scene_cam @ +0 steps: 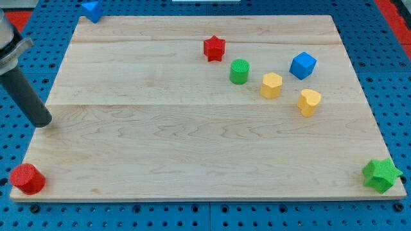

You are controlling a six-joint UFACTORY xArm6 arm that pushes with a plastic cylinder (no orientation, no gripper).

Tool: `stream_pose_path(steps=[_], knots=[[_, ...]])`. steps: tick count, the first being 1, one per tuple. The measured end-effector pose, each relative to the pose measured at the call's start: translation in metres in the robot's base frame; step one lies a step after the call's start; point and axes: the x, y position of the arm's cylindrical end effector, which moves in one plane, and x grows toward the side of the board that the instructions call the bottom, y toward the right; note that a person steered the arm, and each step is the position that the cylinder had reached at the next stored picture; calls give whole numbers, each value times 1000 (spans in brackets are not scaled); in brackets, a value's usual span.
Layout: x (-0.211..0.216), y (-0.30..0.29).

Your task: Nudge the green circle up a bit

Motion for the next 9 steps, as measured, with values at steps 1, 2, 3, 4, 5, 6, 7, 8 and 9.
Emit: stream_pose_path(steps=[1,2,3,4,5,6,7,8,9], knots=[[0,56],[0,98],[0,125],[-9,164],[-16,239],[-44,287],[-62,294],[-66,316],[-79,351]])
